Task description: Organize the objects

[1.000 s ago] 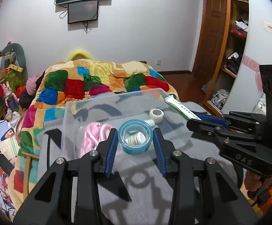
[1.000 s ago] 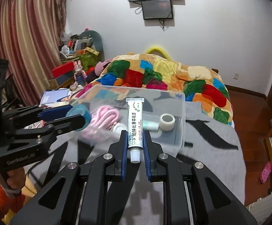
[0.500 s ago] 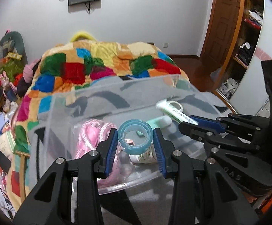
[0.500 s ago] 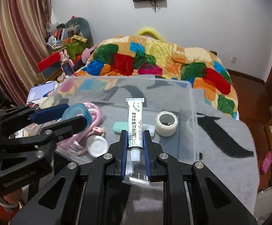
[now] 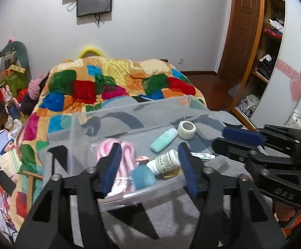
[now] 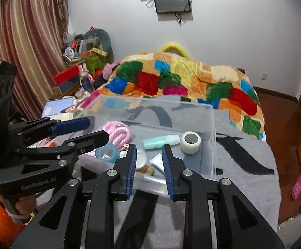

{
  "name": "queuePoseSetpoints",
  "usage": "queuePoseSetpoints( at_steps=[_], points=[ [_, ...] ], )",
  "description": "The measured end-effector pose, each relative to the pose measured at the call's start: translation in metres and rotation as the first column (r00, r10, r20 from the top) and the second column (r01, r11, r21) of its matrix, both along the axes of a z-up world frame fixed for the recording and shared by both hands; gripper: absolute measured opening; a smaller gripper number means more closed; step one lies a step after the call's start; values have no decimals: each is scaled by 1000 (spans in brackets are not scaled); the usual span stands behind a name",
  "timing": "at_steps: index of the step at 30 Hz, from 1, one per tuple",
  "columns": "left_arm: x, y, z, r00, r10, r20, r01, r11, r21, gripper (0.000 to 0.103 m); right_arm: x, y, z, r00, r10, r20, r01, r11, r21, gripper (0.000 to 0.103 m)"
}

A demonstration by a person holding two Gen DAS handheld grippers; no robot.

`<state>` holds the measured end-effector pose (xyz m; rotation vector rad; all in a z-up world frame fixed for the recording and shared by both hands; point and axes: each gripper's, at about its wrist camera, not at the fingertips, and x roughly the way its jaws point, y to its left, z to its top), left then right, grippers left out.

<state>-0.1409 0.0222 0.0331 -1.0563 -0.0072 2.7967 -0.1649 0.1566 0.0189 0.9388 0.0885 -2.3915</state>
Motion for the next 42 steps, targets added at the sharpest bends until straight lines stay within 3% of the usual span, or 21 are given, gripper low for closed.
queuePoseSetpoints(
  at_steps=[8,10,16,22,42],
  points=[
    [32,-11,7,997,54,-61,-55,998,-13,57,28,4,16,998,-5,-64,4,1000,-19,31],
    [43,-12,6,996,57,-74,-57,998,-6,58,36,6,17,996,-11,-84,8,999,-35,41],
    [69,-11,-3,992,75,-104,-75,997,1,72,55,13,11,991,-39,-125,30,997,-71,64],
    [79,-9,-13,991,67,-112,-64,998,27,84,64,17,-2,988,-61,-144,54,997,-47,78],
    [86,-3,-28,993,60,-106,-57,998,30,85,68,20,-23,992,-61,-114,56,998,-39,79]
  ],
)
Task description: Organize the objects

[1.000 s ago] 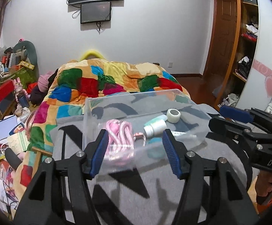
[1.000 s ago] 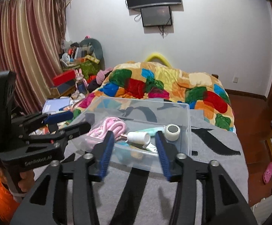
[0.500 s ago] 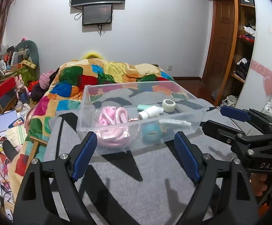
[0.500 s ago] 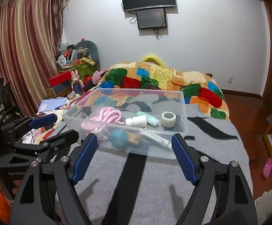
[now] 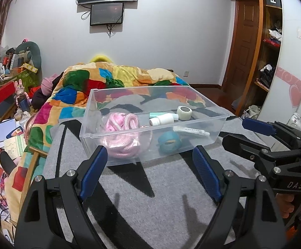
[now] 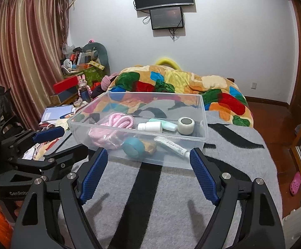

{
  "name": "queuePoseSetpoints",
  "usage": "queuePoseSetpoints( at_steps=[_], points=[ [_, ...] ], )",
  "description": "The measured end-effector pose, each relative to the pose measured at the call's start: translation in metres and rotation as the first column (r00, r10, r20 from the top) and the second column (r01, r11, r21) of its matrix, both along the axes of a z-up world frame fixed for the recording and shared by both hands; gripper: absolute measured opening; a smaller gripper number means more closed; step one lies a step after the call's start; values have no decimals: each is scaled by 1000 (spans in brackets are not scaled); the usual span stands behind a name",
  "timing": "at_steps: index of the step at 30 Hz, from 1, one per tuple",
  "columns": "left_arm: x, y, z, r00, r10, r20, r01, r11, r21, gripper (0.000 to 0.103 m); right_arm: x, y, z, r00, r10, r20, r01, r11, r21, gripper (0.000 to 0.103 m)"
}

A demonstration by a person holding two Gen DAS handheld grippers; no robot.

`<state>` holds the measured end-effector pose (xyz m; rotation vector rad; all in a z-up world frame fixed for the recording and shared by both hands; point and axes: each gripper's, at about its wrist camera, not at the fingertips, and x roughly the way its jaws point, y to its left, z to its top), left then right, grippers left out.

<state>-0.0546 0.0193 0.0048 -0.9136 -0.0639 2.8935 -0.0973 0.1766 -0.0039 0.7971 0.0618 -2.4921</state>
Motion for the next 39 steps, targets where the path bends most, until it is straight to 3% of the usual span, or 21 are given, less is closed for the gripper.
queuePoseSetpoints(
  at_steps=[39],
  points=[
    [2,2,-2,1000,-13,5,13,1000,15,85,8,-6,3,1000,10,2,-10,1000,-8,80]
  ],
)
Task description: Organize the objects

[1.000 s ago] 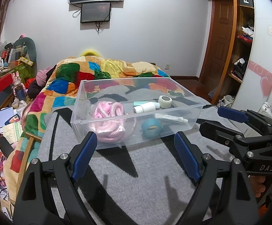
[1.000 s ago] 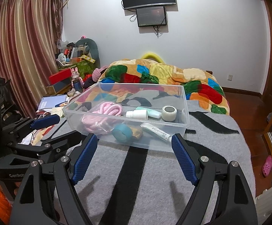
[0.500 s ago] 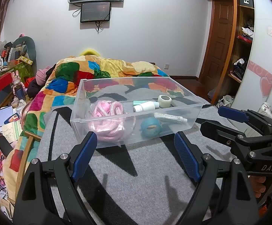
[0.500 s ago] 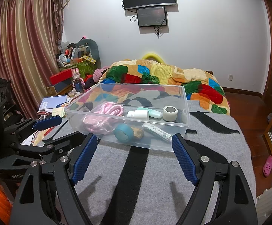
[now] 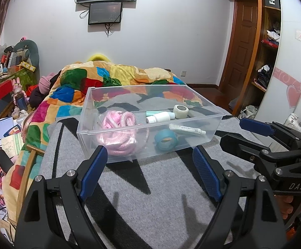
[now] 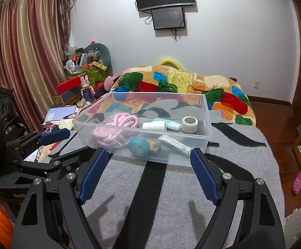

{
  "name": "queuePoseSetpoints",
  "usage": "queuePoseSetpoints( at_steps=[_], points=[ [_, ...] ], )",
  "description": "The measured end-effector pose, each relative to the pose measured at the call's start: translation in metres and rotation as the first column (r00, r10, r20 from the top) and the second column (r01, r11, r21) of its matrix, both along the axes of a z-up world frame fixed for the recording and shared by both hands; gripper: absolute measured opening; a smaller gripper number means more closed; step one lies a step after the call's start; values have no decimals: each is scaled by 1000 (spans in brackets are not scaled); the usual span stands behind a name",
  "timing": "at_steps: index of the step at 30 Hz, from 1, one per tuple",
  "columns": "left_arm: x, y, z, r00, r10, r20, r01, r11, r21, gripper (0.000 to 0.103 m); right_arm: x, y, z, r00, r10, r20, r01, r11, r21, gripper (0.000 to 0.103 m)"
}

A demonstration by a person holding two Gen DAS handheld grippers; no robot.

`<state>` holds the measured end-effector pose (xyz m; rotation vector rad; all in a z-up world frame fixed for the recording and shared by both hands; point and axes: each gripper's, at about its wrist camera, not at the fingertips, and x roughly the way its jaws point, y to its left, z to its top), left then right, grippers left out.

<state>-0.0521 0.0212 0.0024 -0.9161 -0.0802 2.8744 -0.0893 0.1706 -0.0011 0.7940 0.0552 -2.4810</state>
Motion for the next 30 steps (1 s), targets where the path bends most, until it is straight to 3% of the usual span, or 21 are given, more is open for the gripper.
queuePoseSetpoints(
  at_steps=[30],
  points=[
    [2,-3,1,1000,3,11,-3,1000,19,85,1,0,-2,1000,2,5,-2,1000,-3,80]
  ],
)
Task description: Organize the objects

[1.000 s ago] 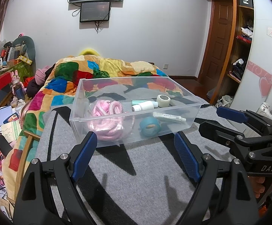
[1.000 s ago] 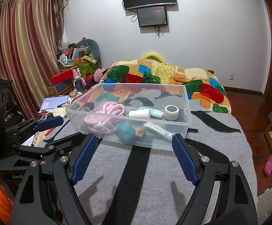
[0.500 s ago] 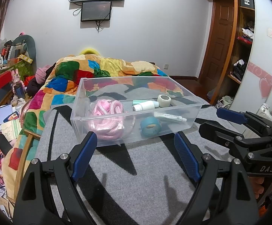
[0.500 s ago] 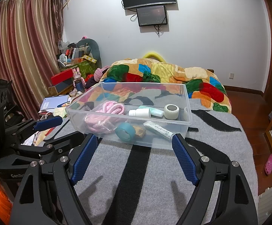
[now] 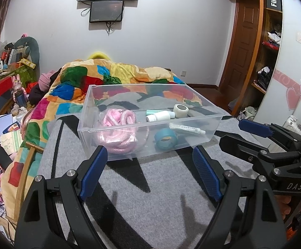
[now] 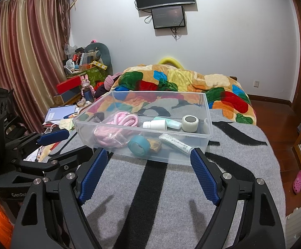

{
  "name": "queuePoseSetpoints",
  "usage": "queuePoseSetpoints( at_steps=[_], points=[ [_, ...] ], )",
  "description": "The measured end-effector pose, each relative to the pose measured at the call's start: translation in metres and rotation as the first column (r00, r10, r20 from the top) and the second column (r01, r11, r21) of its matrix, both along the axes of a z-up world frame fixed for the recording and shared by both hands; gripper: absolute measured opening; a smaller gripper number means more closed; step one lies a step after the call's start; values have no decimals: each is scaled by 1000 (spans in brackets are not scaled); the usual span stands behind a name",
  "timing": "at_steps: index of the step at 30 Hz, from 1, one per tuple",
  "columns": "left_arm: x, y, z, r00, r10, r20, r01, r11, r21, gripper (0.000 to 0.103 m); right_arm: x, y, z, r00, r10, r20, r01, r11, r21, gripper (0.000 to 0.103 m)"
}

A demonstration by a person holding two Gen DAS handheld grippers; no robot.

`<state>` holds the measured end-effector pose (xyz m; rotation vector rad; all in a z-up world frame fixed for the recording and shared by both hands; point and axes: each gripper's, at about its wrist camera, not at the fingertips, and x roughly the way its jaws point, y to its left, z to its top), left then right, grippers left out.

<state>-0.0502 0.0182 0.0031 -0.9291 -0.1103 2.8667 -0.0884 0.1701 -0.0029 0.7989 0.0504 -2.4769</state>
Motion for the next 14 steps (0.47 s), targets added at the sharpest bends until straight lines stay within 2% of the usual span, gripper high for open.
queuePoseSetpoints(
  at_steps=[14],
  points=[
    [1,1,1,1000,5,-4,-5,1000,-8,85,0,0,0,1000,0,1,0,1000,-1,80]
  ],
)
